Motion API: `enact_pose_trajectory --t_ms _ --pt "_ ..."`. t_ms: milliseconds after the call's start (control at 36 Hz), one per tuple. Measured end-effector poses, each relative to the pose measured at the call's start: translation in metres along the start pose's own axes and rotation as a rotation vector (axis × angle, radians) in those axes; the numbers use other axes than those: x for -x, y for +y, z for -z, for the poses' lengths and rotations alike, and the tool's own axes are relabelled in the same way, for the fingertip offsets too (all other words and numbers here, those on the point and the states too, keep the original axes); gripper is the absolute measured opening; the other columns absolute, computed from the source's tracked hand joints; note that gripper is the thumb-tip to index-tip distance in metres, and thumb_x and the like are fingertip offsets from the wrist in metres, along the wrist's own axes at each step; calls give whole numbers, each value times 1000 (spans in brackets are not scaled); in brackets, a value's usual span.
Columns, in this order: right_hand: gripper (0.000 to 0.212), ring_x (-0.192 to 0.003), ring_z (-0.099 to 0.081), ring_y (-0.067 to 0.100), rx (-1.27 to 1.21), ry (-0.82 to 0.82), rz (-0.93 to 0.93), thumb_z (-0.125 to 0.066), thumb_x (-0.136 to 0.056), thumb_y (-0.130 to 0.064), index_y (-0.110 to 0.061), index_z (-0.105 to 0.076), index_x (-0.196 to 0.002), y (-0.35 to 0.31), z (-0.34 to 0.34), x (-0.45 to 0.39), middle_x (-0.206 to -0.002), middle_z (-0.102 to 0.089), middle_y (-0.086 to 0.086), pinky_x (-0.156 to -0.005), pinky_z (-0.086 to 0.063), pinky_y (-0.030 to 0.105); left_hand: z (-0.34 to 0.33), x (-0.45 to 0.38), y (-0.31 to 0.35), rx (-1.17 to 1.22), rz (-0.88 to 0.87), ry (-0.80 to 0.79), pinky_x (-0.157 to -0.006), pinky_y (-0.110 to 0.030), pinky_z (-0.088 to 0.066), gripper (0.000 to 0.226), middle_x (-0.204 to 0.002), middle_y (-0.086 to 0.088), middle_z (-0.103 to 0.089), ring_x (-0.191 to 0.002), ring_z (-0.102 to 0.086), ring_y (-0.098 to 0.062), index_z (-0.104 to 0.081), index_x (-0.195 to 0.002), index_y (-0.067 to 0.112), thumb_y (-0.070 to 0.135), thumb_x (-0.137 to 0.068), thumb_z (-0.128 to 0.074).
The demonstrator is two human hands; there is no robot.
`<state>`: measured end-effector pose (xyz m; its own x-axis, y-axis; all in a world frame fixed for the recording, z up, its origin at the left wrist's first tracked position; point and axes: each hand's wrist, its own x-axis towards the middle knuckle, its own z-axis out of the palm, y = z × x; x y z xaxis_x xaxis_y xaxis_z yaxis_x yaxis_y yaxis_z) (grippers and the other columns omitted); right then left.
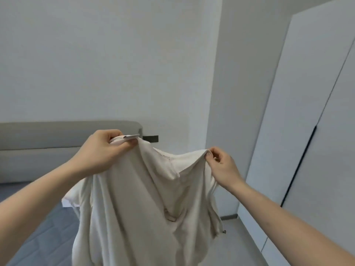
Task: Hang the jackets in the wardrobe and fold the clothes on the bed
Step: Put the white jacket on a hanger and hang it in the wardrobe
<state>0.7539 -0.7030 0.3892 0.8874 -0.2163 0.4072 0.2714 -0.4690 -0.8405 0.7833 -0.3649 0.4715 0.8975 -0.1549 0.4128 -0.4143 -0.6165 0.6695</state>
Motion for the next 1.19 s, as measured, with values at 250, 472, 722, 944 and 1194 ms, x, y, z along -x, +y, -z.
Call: enact_pose_trajectory --t_ms 250,472,722,944,1194 --pt "22 -53 -46 6 249 99 -231 -54 -103 -27 -22 -67 -85 93 37 -41 -71 -62 3 -54 -37 15 -126 -135 -6 244 -89 -341 -47 -24 -35 52 -60 8 -53 -52 -47 -10 -64 -78 19 71 -75 -68" --pt "21 -74 -60 -7 408 192 -425 -60 -99 -26 -39 -69 -85 142 80 -65 -84 -69 -19 -65 -40 10 -233 -224 27 342 -213 -512 -46 -19 -33 39 -59 9 -50 -51 -45 -8 -65 -78 11 47 -87 -75" --pt "16 -62 -59 -2 446 308 -608 -60 -97 -19 -33 -68 -96 210 145 -99 -94 -67 -13 -57 -43 10 -355 -302 76 413 -321 -666 -43 -18 -31 37 -56 10 -49 -48 -42 -7 -62 -75 17 50 -85 -77" --pt "49 -86 -66 3 364 506 -703 -65 -94 -25 -32 -45 -138 281 219 -147 -128 -52 -14 -61 -44 8 -468 -364 117 397 -376 -762 -43 -16 -31 38 -56 9 -50 -49 -43 -5 -62 -74 10 41 -85 -80" --pt "67 -113 -58 14 345 696 -758 -65 -96 -24 -24 -32 -153 326 293 -219 -150 -43 -7 -87 -45 28 -558 -428 147 406 -451 -908 -47 -15 -34 38 -58 9 -52 -51 -45 -5 -61 -74 12 43 -85 -79"
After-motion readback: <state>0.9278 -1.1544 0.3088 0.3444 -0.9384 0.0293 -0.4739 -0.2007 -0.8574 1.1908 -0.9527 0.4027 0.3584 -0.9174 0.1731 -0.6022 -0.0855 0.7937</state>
